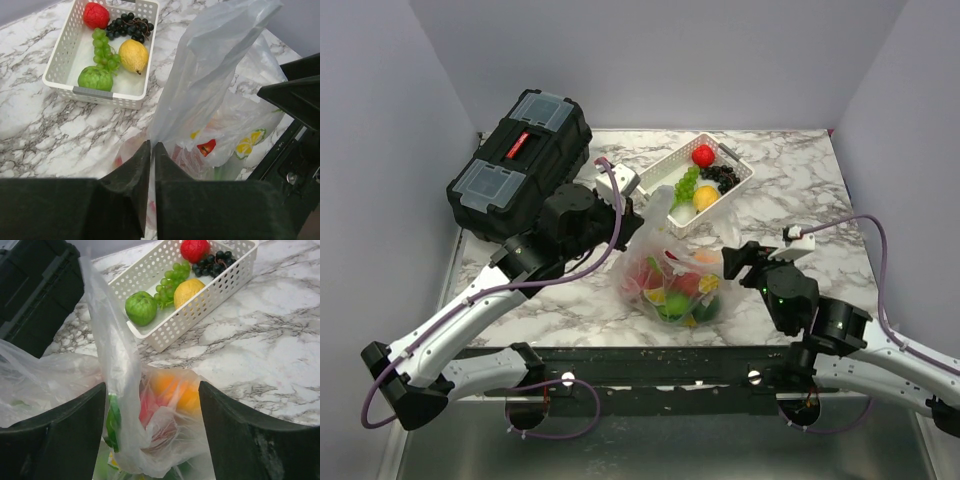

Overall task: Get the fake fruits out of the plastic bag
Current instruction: Untie the plastic bag at the center of the board, then adjust the plastic bag at the center of the board.

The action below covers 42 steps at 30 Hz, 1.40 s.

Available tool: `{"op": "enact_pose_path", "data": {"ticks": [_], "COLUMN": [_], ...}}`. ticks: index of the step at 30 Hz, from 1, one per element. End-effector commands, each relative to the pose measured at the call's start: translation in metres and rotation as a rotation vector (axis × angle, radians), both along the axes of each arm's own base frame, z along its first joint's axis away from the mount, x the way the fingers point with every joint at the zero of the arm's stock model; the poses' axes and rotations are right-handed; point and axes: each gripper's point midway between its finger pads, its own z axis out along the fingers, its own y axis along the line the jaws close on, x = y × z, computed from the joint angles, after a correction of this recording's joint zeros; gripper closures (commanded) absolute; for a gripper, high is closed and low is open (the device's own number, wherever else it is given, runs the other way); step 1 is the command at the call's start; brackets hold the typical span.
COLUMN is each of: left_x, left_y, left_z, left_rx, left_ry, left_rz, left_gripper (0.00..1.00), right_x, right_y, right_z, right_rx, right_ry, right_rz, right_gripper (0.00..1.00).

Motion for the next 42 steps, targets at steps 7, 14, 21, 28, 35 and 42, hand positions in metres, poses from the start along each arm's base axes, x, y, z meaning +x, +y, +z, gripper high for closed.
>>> {"op": "enact_pose_path", "data": {"ticks": [7,14,21,28,35,42], "left_x": [-0.020,-0.024,-0.027,-0.049,-0.067,-0.068], "left_y": [-0.001,-0.032,-0.043,-0.057,-0.071,-0.076], "left_z": [0.034,0.045,0.044,0.056,0.052,0.049], "left_rx": [0.016,0.074,0.166,0.121,0.149,0.104], "left_ry": [0.001,0.033,-0.106,-0.126,-0.225,-0.318], "left_rz": [-0.105,-0.199,-0.144,-0.249,-0.341,-0.337], "left_gripper": [0.23,0.04,0.01,0.01,0.01,0.04], "right_x": [0.010,0.018,0.024,0.030,0.029,0.030], "right_y": [0.031,0.046,0.052,0.060,0.078,0.074], "right_z": [0.037,0.043,0.050,0.059,0.056,0.048], "right_rx": [-0.058,-0.099,-0.118,-0.106,-0.067,-0.039], "right_ry": [-0.057,-0.050,-0.052,-0.067,-0.048,-0.043], "right_rz": [0.096,0.109,0.094,0.140,0.265,0.288], "right_gripper": [0.07,0.07,0.07,0.07,0.07,0.44]}}
